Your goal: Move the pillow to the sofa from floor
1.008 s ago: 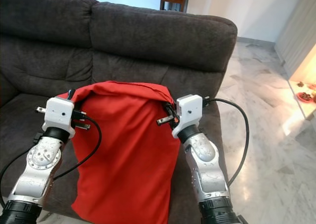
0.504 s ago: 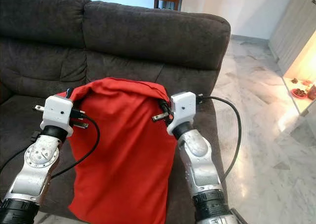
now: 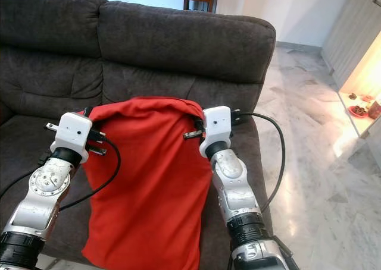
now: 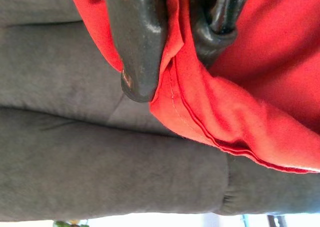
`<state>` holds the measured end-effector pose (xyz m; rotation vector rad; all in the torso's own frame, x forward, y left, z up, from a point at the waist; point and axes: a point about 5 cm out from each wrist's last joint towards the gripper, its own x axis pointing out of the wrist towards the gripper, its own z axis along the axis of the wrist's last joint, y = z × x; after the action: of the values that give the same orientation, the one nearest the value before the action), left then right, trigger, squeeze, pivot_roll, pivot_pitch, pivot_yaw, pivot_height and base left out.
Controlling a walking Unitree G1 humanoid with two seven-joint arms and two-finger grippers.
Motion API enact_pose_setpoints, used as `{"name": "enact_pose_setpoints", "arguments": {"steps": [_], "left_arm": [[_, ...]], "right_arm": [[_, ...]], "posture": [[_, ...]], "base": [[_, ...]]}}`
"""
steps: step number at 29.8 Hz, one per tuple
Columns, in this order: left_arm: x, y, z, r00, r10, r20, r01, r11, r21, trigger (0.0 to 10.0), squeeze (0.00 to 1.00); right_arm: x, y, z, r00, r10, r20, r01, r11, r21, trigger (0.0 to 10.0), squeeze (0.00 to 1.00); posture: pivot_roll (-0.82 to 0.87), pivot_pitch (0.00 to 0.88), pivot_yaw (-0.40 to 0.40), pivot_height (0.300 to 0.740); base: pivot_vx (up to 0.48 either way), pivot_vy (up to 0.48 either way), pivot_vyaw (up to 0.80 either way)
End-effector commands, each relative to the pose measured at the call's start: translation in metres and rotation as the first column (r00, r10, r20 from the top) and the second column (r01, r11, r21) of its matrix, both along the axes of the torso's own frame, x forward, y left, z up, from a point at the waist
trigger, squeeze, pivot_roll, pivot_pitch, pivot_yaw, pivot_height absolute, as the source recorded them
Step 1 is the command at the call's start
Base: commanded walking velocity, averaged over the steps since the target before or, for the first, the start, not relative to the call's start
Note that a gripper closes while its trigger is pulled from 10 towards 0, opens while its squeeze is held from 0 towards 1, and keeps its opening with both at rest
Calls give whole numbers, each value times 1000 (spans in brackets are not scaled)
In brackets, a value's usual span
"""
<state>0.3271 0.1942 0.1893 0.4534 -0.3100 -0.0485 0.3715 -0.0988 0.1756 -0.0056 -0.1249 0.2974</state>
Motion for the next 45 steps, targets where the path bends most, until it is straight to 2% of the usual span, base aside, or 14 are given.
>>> {"name": "enact_pose_setpoints", "arguments": {"steps": [1, 3, 4, 5, 6, 7, 25, 26, 28, 31, 39, 42, 44, 45], "left_arm": [[2, 8, 2, 999, 36, -6, -35, 999, 29, 10000, 0], [3, 13, 1, 998, 67, -14, -67, 997, 35, 10000, 0], [3, 15, 2, 997, 82, -17, -81, 996, 37, 10000, 267], [4, 17, 2, 996, 89, -18, -88, 995, 38, 10000, 267], [4, 21, 3, 994, 103, -21, -102, 994, 41, 10000, 969], [5, 22, 3, 994, 106, -23, -105, 994, 42, 10000, 1000], [3, 24, 3, 992, 123, -16, -122, 992, 34, 10000, 1000], [3, 25, 0, 991, 129, -28, -127, 991, 38, 10000, 1000], [0, 29, -16, 986, 139, -89, -137, 990, 21, 10000, 0], [-9, 39, -49, 966, 159, -203, -164, 986, -12, 10000, 0], [-46, 66, -134, 824, 262, -503, -344, 936, -76, 10000, 0], [-67, 71, -160, 764, 294, -575, -354, 935, 8, 10000, 0], [-72, 73, -166, 746, 304, -593, -357, 934, 30, 10000, 0], [-87, 76, -182, 705, 315, -636, -355, 932, 69, 10000, 0]], "right_arm": [[6, -15, 14, 996, -84, 35, 84, 996, 25, 10000, 0], [8, -17, 14, 994, -101, 35, 100, 995, 28, 10000, 0], [8, -18, 14, 994, -105, 34, 104, 994, 29, 10000, 275], [8, -18, 14, 994, -108, 32, 107, 994, 31, 10000, 275], [9, -18, 14, 993, -114, 29, 113, 993, 35, 10000, 973], [9, -18, 14, 993, -115, 28, 114, 993, 36, 10000, 1000], [11, -36, 13, 965, -260, 37, 259, 965, 41, 10000, 949], [10, -40, 12, 959, -283, 30, 282, 959, 42, 10000, 0], [8, -55, 0, 941, -338, -12, 338, 940, 39, 10000, 0], [0, -83, -24, 909, -407, -90, 411, 911, 36, 10000, 0], [-50, -176, -104, 685, -648, -333, 644, 752, -141, 10000, 0], [-85, -208, -134, 537, -727, -428, 724, 658, -207, 10000, 0], [-94, -214, -141, 501, -742, -446, 738, 635, -227, 10000, 0], [-118, -226, -159, 414, -769, -486, 749, 592, -297, 10000, 0]], "posture": [[115, 98, -55, 740], [116, 97, -56, 740], [117, 96, -56, 740], [117, 97, -56, 740], [118, 96, -55, 740], [119, 96, -55, 740], [123, 98, -59, 740], [122, 99, -60, 740], [127, 98, -61, 740], [122, 98, -56, 740], [109, 91, -37, 740], [111, 85, -27, 740], [112, 83, -22, 740], [113, 79, -15, 740]], "base": [[0, 0, 0], [0, 0, 0], [0, 0, 0], [0, 0, 0], [0, 0, 0], [0, 0, 0], [0, 0, 0], [0, 0, 0], [0, 0, 0], [0, 0, 0], [0, 0, 0], [0, 0, 0], [0, 0, 0], [0, 0, 0]]}}
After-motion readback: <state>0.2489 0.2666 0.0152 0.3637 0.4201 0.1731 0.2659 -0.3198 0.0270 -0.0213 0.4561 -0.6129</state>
